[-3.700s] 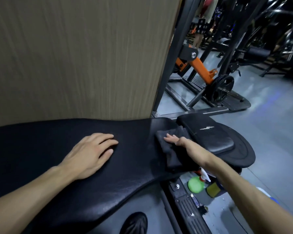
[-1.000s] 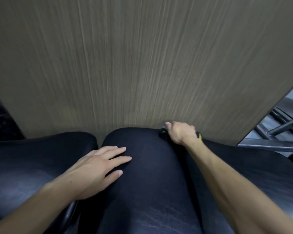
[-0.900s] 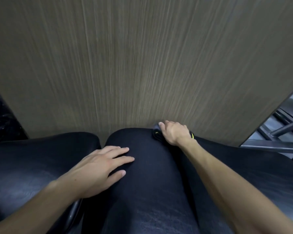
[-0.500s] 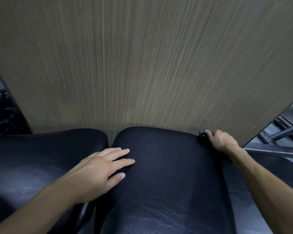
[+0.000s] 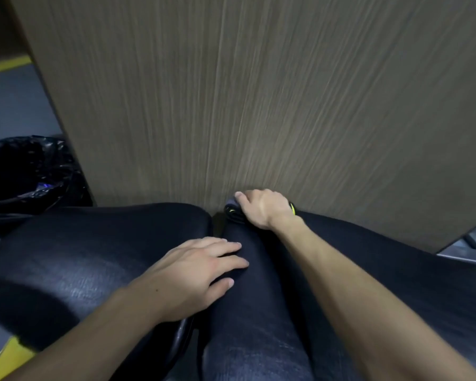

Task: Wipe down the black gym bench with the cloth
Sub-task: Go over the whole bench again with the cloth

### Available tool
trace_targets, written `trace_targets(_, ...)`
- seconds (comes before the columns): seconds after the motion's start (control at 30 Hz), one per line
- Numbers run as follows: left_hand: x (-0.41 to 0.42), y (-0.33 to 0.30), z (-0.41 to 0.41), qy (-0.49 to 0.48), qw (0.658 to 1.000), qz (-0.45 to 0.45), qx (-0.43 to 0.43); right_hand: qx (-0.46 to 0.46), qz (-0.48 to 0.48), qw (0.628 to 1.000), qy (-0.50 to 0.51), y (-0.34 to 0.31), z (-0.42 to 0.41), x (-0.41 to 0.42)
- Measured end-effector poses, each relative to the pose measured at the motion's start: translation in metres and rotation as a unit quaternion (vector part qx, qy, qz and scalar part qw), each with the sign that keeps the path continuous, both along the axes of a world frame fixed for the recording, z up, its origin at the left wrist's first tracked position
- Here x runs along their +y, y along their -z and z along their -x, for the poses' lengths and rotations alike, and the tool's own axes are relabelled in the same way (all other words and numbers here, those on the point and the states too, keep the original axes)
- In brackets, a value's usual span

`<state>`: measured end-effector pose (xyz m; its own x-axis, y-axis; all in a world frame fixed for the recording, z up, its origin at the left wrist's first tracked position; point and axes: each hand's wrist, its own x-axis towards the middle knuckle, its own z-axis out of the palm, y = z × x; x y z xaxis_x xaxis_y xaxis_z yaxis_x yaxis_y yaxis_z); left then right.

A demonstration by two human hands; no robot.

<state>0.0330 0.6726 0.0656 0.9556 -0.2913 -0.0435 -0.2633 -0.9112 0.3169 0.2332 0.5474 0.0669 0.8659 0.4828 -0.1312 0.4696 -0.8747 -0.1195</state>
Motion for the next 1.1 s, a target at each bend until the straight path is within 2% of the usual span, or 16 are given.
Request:
trace_targets(0.1,0.003,0.001,0.002,-0.007,1.0,-0.001,-0.001,0.023,-0.049,0.997,0.046,-0.004,-0.013,-0.047)
trace_targets(0.23,0.017,0.002,0.013,-0.026,1.0,0.005,0.002,0.019,-0.04,0.99,0.137,-0.007,-0.026,-0.111)
trace_targets(0.4,0.034,0.001,0.028,-0.044,0.999,0.021,-0.012,0.026,0.007,0.989,0.145,-0.012,-0.024,-0.095)
trace_targets(0.47,0.042,0.0,0.029,-0.053,0.998,0.023,-0.019,0.033,0.017,0.994,0.1,-0.014,-0.02,-0.064)
trace_targets(0.57,0.05,-0.004,0.027,-0.07,0.997,0.031,-0.033,0.046,0.032,0.998,-0.025,-0.017,-0.006,-0.013)
trace_targets(0.7,0.056,-0.012,0.025,-0.1,0.993,0.028,-0.052,0.057,0.102,0.982,-0.145,-0.02,0.021,0.036)
trace_targets(0.77,0.058,-0.017,0.026,-0.112,0.992,0.026,-0.053,0.036,0.104,0.977,-0.183,-0.016,0.028,0.039)
trace_targets(0.93,0.061,-0.025,0.034,-0.145,0.989,0.013,-0.039,-0.025,0.074,0.97,-0.23,-0.012,0.038,0.028)
trace_targets(1.1,0.07,-0.028,0.045,-0.184,0.982,0.02,-0.034,-0.065,0.007,0.977,-0.203,-0.003,0.054,0.023)
